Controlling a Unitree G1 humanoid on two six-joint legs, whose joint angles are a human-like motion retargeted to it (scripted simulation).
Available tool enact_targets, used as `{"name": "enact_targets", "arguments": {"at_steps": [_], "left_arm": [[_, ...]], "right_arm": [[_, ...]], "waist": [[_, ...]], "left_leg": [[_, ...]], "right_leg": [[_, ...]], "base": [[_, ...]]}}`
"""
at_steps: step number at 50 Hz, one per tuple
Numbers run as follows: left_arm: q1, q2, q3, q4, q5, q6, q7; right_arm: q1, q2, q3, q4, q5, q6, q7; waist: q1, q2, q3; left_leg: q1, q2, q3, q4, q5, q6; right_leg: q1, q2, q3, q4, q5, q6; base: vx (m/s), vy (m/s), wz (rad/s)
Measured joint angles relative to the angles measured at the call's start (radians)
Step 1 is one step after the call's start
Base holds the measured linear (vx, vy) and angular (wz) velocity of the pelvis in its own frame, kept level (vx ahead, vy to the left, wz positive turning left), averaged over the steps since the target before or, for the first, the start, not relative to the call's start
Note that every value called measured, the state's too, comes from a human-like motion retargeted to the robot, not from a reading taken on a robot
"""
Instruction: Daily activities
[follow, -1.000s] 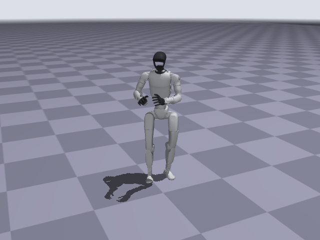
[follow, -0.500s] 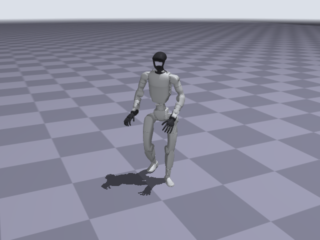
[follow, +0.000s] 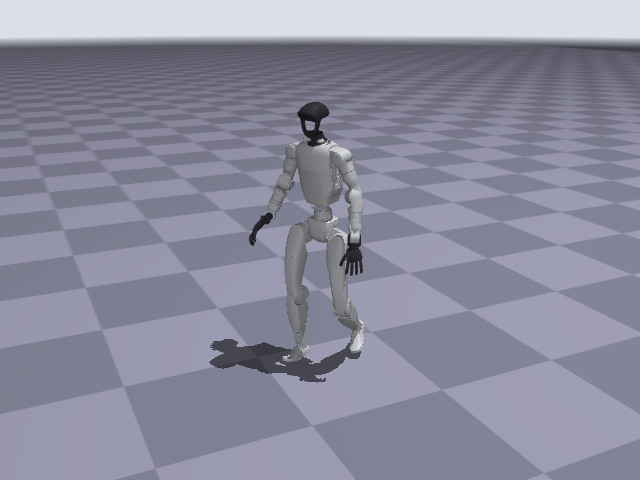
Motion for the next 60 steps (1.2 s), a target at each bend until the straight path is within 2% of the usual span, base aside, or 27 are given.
{"name": "enact_targets", "arguments": {"at_steps": [3,7,10,12,18,27,30,35,45,51,54,60], "left_arm": [[-0.005,0.012,0.026,-0.005,-0.037,-0.002,-0.008],[-0.027,0.025,0.046,-0.017,-0.078,-0.010,-0.019],[-0.057,0.035,0.049,-0.030,-0.094,-0.020,-0.030],[-0.084,0.044,0.049,-0.038,-0.101,-0.022,-0.040],[-0.130,0.061,0.039,-0.047,-0.110,-0.019,-0.073],[-0.117,0.068,0.032,-0.031,-0.054,-0.011,-0.106],[-0.106,0.065,0.030,-0.024,-0.038,-0.013,-0.117],[-0.086,0.058,0.023,-0.018,-0.018,-0.026,-0.132],[-0.062,0.046,0.004,-0.022,0.011,-0.053,-0.139],[-0.064,0.038,-0.021,-0.024,0.032,-0.065,-0.135],[-0.064,0.036,-0.037,-0.020,0.050,-0.069,-0.134],[-0.057,0.050,-0.056,-0.007,0.078,-0.061,-0.152]], "right_arm": [[0.022,0.010,-0.016,0.019,0.014,0.002,0.024],[0.033,0.033,-0.035,0.057,0.038,0.000,0.056],[0.030,0.053,-0.045,0.073,0.058,-0.005,0.088],[0.020,0.064,-0.046,0.077,0.069,-0.006,0.116],[-0.004,0.088,-0.023,0.070,0.086,-0.008,0.207],[-0.038,0.065,0.032,0.028,0.062,-0.023,0.279],[-0.049,0.056,0.039,0.013,0.054,-0.029,0.287],[-0.059,0.052,0.038,-0.004,0.044,-0.037,0.288],[-0.055,0.067,0.024,0.001,0.038,-0.041,0.279],[-0.052,0.083,0.022,0.035,0.034,-0.044,0.265],[-0.046,0.089,0.028,0.052,0.028,-0.047,0.263],[-0.028,0.086,0.045,0.053,0.025,-0.046,0.286]], "waist": [[-0.030,0.014,-0.021],[-0.066,0.013,-0.038],[-0.073,0.000,-0.037],[-0.069,-0.012,-0.033],[-0.056,-0.051,-0.017],[-0.033,-0.091,-0.010],[-0.021,-0.107,-0.014],[-0.001,-0.128,-0.024],[0.022,-0.136,-0.025],[0.036,-0.127,-0.010],[0.052,-0.121,-0.004],[0.059,-0.114,-0.015]], "left_leg": [[0.108,-0.037,-0.024,-0.102,0.028,-0.039],[0.224,-0.123,-0.038,-0.380,0.013,-0.071],[0.263,-0.182,-0.021,-0.587,-0.033,-0.068],[0.268,-0.212,0.015,-0.689,-0.040,-0.058],[0.237,-0.274,0.079,-0.873,0.035,-0.042],[0.182,-0.304,0.130,-0.963,0.137,-0.025],[0.170,-0.314,0.143,-0.973,0.157,-0.018],[0.154,-0.321,0.163,-0.979,0.184,-0.009],[0.112,-0.268,0.181,-0.904,0.202,-0.011],[0.043,-0.212,0.152,-0.779,0.208,-0.042],[-0.010,-0.180,0.085,-0.668,0.152,-0.060],[-0.056,-0.066,0.073,-0.244,0.031,-0.038]], "right_leg": [[-0.027,0.014,-0.002,-0.052,0.063,0.021],[-0.090,-0.001,-0.020,-0.071,0.125,0.066],[-0.140,-0.044,-0.091,-0.065,0.160,0.085],[-0.169,-0.092,-0.183,-0.061,0.156,0.068],[-0.237,-0.170,-0.291,-0.013,0.066,0.048],[-0.236,-0.279,-0.335,0.378,-0.160,-0.040],[-0.199,-0.303,-0.329,0.444,-0.205,-0.055],[-0.118,-0.300,-0.306,0.407,-0.218,-0.045],[-0.015,-0.221,-0.277,0.182,-0.180,-0.040],[0.006,-0.184,-0.291,0.113,-0.123,-0.046],[0.012,-0.166,-0.298,0.083,-0.090,-0.048],[0.010,-0.134,-0.316,0.017,-0.015,-0.060]], "base": [[-0.34,0.03,-0.40],[-0.38,0.07,-0.28],[-0.46,0.09,-0.35],[-0.50,0.09,-0.40],[-0.50,0.07,-0.36],[-0.35,0.01,-0.34],[-0.21,-0.03,-0.34],[-0.14,-0.06,-0.29],[-0.12,-0.10,-0.19],[-0.19,-0.11,-0.03],[-0.24,-0.10,-0.05],[-0.26,-0.06,0.09]]}}
